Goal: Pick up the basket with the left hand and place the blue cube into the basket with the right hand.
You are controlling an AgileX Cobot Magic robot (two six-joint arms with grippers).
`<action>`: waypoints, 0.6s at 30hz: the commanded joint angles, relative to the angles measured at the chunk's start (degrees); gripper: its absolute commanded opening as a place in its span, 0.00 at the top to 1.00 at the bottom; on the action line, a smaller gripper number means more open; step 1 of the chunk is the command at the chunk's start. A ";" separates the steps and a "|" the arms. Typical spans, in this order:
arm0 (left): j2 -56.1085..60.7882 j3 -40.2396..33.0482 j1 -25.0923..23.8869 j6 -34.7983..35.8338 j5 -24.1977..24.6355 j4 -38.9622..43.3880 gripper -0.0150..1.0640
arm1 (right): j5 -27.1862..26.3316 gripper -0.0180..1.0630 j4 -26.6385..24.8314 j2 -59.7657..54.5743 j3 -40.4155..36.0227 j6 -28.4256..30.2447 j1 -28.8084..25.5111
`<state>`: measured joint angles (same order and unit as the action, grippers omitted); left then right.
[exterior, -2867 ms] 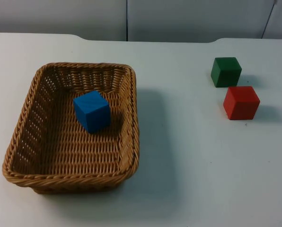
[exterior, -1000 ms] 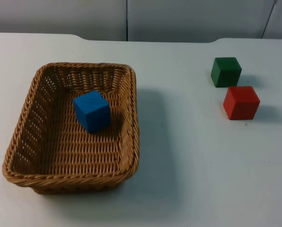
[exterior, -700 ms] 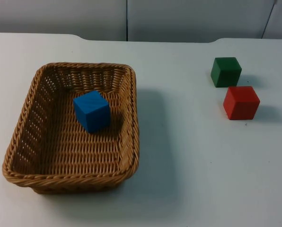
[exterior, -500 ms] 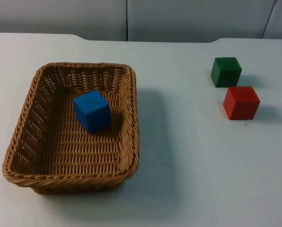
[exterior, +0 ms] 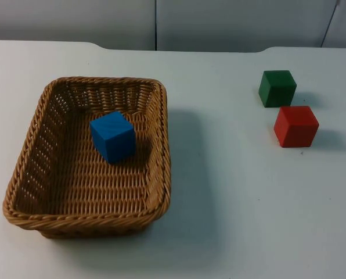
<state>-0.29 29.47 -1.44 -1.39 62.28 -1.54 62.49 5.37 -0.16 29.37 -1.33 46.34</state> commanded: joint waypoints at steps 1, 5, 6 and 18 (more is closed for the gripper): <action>0.29 -0.20 -0.16 0.38 -0.58 -0.71 0.01 | -0.82 0.01 0.30 0.16 -0.35 -0.02 -4.21; 0.29 -0.20 -0.16 0.38 -0.58 -0.71 0.01 | -0.82 0.01 0.30 0.16 -0.35 -0.02 -15.33; 0.29 -0.20 -0.16 0.38 -0.58 -0.71 0.01 | -0.82 0.01 0.30 0.16 -0.35 -0.02 -18.53; 0.29 -0.20 -0.16 0.38 -0.58 -0.71 0.01 | -0.82 0.02 0.30 0.16 -0.35 -0.02 -42.72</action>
<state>-0.29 29.47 -1.44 -1.39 62.28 -1.54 62.49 5.37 -0.16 29.29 -1.33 6.31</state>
